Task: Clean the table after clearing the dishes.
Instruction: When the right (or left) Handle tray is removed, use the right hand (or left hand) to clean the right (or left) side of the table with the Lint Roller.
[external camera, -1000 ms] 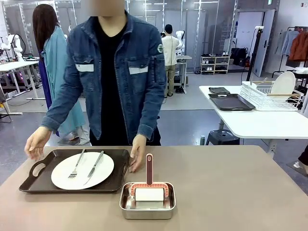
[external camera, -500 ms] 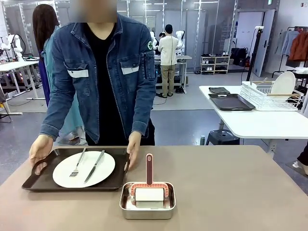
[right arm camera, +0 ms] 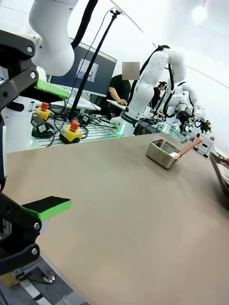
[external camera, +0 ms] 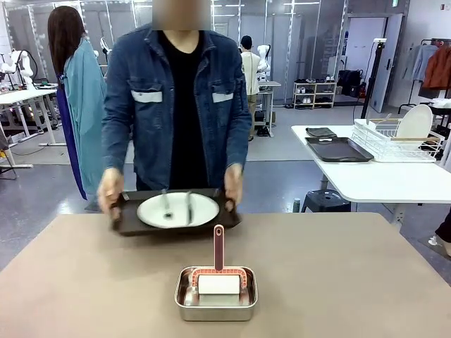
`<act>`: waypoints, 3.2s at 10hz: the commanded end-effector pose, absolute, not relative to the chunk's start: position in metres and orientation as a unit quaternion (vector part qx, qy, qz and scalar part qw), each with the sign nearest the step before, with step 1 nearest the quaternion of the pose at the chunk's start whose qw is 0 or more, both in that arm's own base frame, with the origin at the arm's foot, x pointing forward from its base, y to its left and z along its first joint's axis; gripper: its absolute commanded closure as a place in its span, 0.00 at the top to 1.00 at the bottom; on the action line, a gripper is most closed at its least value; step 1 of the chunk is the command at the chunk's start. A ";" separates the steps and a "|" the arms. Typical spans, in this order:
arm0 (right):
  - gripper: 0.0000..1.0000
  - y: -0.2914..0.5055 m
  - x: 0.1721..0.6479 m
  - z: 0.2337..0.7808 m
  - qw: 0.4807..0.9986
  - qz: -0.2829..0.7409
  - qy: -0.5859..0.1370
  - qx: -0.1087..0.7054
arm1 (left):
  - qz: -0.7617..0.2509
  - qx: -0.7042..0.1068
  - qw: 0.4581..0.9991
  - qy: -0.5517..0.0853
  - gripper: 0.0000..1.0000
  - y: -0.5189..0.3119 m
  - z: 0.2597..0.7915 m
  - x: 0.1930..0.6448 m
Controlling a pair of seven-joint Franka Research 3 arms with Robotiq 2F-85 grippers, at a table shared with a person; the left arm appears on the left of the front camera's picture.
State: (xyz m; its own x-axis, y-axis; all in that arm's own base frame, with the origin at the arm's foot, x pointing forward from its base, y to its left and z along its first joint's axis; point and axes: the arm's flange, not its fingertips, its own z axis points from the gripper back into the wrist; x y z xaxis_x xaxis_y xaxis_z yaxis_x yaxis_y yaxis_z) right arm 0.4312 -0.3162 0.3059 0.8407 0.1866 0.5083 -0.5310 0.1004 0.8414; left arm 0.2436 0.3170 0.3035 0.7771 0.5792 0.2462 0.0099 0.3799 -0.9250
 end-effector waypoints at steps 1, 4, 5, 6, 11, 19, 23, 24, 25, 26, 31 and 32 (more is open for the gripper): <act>1.00 -0.310 0.424 0.309 0.732 0.247 -0.140 0.619 | 0.175 -0.527 0.782 -0.282 1.00 0.318 0.304 0.240; 1.00 -0.310 0.424 0.309 0.732 0.247 -0.140 0.619 | 0.175 -0.527 0.782 -0.282 1.00 0.318 0.304 0.240; 1.00 -0.310 0.424 0.309 0.732 0.247 -0.140 0.619 | 0.182 -0.526 0.782 -0.280 1.00 0.317 0.304 0.244; 1.00 -0.310 0.424 0.309 0.732 0.247 -0.140 0.619 | 0.164 -0.470 0.813 -0.301 1.00 0.306 0.325 0.254; 1.00 -0.310 0.424 0.309 0.732 0.247 -0.140 0.619 | 0.047 -0.354 0.869 -0.342 1.00 0.206 0.478 0.321; 1.00 -0.310 0.424 0.309 0.732 0.247 -0.140 0.619 | -0.372 -0.131 0.861 -0.319 1.00 -0.132 0.667 0.415; 1.00 -0.310 0.424 0.309 0.732 0.247 -0.140 0.619 | -0.566 -0.093 0.783 -0.241 1.00 -0.277 0.662 0.437; 1.00 -0.310 0.424 0.309 0.732 0.247 -0.140 0.619 | -0.614 -0.084 0.755 -0.213 1.00 -0.306 0.644 0.428; 1.00 -0.310 0.424 0.309 0.732 0.247 -0.140 0.619 | -0.653 -0.059 0.730 -0.194 1.00 -0.322 0.627 0.419; 1.00 -0.310 0.424 0.309 0.732 0.247 -0.140 0.619 | -0.671 -0.058 0.716 -0.183 1.00 -0.330 0.611 0.412; 1.00 -0.310 0.424 0.309 0.732 0.247 -0.140 0.619 | -0.644 -0.082 0.737 -0.188 1.00 -0.339 0.610 0.416; 1.00 -0.310 0.424 0.309 0.732 0.247 -0.140 0.619 | -0.644 -0.082 0.737 -0.188 1.00 -0.339 0.610 0.416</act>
